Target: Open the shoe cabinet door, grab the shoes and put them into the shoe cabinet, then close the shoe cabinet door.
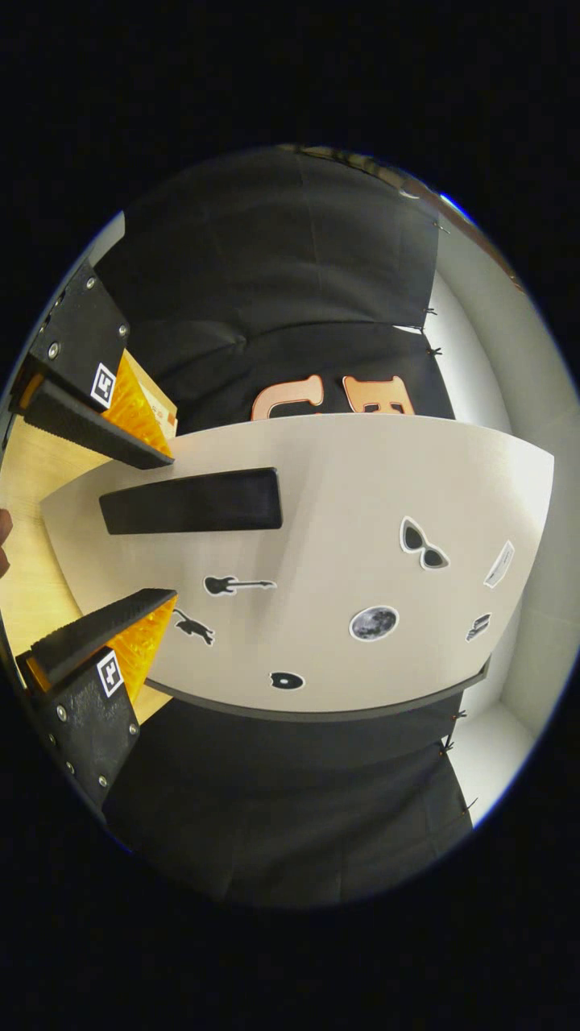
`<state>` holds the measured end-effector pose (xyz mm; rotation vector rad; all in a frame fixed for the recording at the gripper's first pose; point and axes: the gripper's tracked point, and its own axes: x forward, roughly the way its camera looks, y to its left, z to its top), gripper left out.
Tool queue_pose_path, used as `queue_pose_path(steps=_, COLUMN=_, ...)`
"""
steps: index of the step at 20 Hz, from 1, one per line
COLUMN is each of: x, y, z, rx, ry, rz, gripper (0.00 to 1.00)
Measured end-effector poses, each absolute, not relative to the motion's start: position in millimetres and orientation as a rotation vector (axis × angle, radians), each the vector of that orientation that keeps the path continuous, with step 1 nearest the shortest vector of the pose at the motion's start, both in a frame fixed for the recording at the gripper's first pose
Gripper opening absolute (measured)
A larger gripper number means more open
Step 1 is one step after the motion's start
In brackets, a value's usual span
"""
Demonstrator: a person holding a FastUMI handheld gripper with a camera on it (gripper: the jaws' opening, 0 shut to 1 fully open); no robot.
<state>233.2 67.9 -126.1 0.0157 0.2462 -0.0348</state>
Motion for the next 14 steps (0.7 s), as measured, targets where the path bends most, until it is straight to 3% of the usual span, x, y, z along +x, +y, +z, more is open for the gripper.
queue_pose_path(steps=14, x=293.3, y=75.7, z=-134.3, rx=0.006, ry=0.200, rz=0.030, gripper=0.93)
